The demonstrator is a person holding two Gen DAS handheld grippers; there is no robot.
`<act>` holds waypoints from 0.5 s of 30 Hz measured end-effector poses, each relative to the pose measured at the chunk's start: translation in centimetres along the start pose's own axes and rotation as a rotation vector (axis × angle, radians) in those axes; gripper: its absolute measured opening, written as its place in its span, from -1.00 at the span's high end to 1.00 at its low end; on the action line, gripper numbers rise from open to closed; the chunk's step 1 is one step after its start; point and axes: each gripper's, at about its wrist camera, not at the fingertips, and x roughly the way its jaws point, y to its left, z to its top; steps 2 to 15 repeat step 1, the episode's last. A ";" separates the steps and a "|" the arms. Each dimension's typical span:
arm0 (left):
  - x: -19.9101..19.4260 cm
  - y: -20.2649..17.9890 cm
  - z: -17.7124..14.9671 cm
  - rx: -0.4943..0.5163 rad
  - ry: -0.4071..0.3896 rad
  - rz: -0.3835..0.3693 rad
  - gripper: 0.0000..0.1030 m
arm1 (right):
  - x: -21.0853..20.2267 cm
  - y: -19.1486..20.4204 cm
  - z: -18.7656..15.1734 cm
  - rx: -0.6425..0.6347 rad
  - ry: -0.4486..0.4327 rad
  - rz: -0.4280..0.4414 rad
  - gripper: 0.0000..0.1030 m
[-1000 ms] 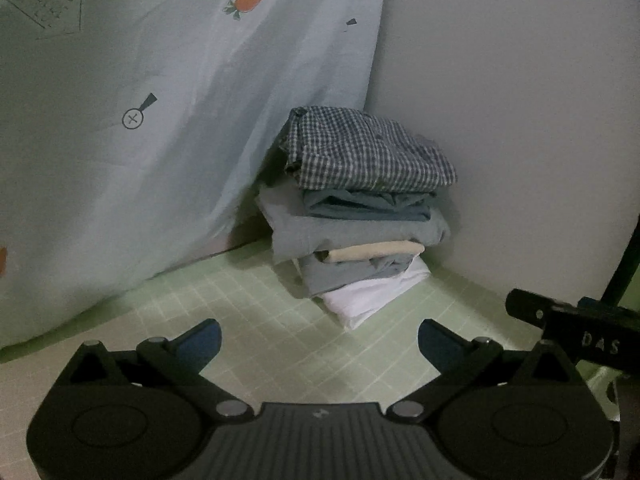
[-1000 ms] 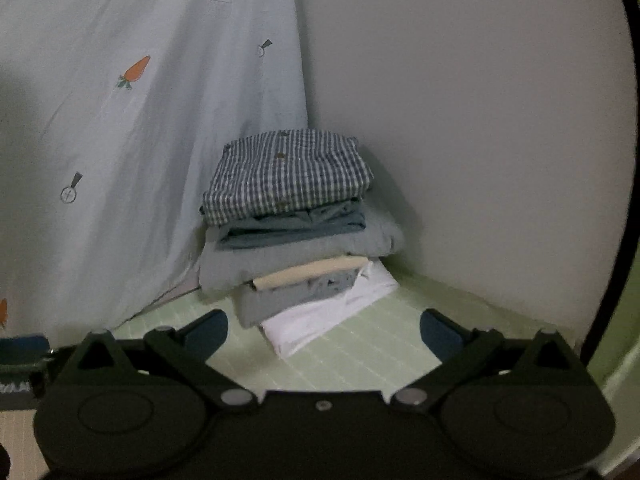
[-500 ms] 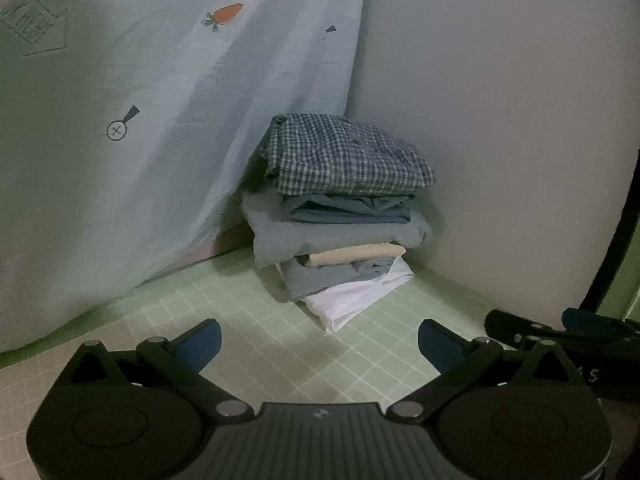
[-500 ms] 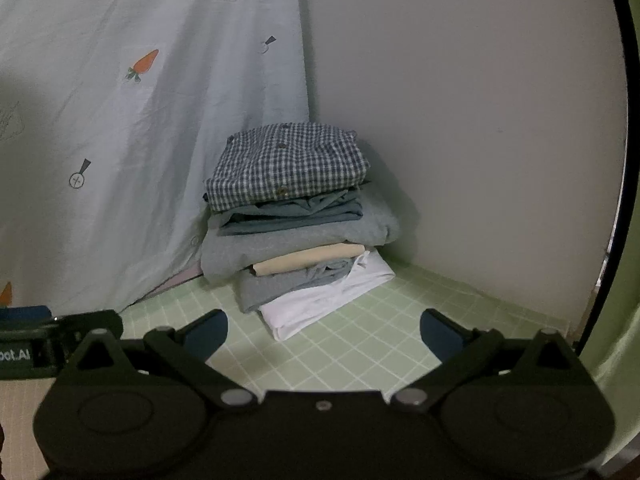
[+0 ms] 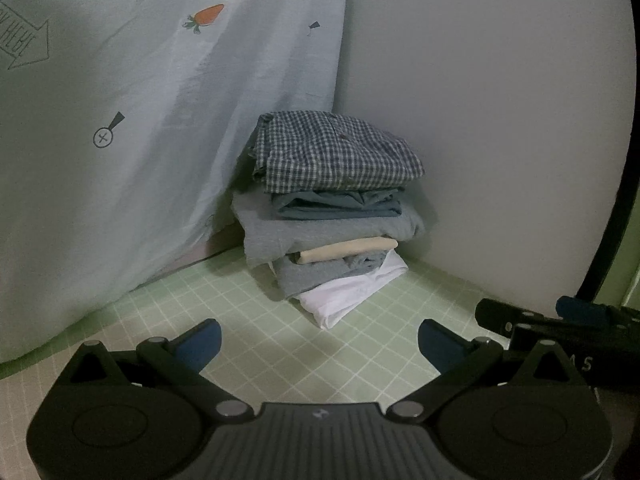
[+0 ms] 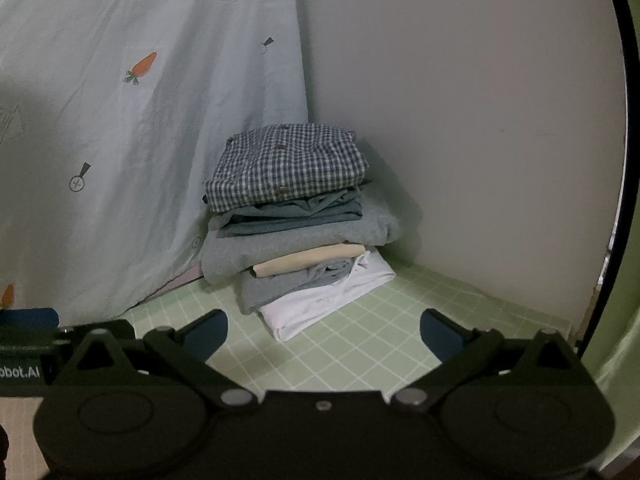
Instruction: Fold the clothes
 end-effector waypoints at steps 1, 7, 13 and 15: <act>0.0 0.0 0.0 0.001 0.000 0.000 -1.00 | 0.0 0.0 0.0 0.001 0.000 0.000 -1.00; 0.0 0.0 0.0 0.001 0.000 0.000 -1.00 | 0.0 0.0 0.0 0.001 0.000 0.000 -1.00; 0.0 0.0 0.0 0.001 0.000 0.000 -1.00 | 0.0 0.0 0.0 0.001 0.000 0.000 -1.00; 0.0 0.0 0.0 0.001 0.000 0.000 -1.00 | 0.0 0.0 0.0 0.001 0.000 0.000 -1.00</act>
